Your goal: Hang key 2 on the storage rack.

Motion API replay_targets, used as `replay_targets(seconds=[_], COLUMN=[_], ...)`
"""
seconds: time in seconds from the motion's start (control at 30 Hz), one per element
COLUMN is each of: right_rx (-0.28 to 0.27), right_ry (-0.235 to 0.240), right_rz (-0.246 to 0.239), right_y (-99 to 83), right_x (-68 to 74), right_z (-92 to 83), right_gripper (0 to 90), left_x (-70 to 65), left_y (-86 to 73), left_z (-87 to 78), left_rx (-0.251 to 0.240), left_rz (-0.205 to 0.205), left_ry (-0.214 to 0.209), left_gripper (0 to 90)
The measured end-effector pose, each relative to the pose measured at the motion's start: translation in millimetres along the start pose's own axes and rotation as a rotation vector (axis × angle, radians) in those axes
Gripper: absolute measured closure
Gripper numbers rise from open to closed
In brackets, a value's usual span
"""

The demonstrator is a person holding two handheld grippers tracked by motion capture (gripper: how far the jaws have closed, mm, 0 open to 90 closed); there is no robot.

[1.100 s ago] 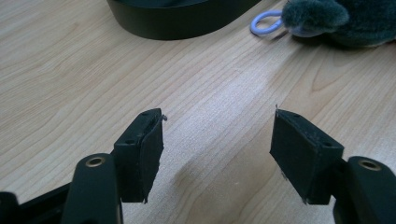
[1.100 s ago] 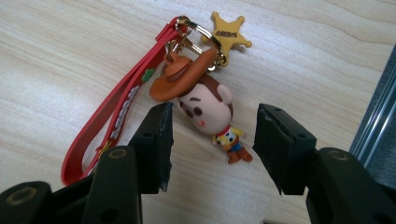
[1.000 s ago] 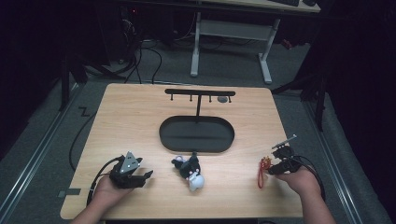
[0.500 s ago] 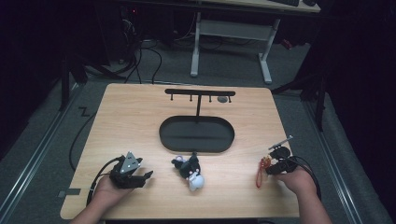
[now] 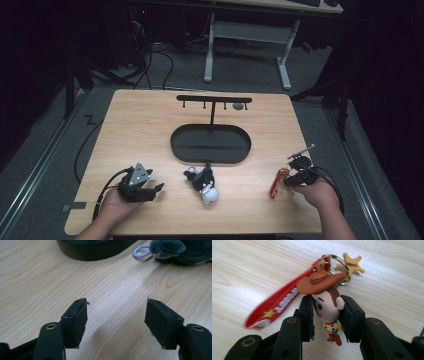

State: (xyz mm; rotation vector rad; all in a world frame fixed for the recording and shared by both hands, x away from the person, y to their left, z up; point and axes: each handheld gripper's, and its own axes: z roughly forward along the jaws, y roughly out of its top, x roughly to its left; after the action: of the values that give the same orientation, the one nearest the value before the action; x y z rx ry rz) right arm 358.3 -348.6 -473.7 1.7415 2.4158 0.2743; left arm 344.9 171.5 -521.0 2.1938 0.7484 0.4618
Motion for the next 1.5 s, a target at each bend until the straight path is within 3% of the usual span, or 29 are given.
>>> replay_targets(seconds=[0.77, 1.03, 1.5], right_rx=[-0.018, -0.035, -0.059], right_ry=[0.035, 0.041, 0.023], right_rz=[-0.086, -0.107, -0.155], right_y=[22.2, 35.2, 68.7], right_x=[41.1, 55.5, 78.3], right_z=[-80.3, -99.2, -116.9], right_gripper=[65.2, 65.2, 65.3], left_x=[-0.6, -0.7, -0.2], left_y=[1.2, 1.1, 1.7], left_z=[-0.7, 0.0, -0.3], left_rx=[-0.007, -0.004, -0.011], left_rz=[-0.004, 0.000, 0.002], left_ry=[-0.004, -0.007, -0.007], left_gripper=[34.6, 34.4, 34.4])
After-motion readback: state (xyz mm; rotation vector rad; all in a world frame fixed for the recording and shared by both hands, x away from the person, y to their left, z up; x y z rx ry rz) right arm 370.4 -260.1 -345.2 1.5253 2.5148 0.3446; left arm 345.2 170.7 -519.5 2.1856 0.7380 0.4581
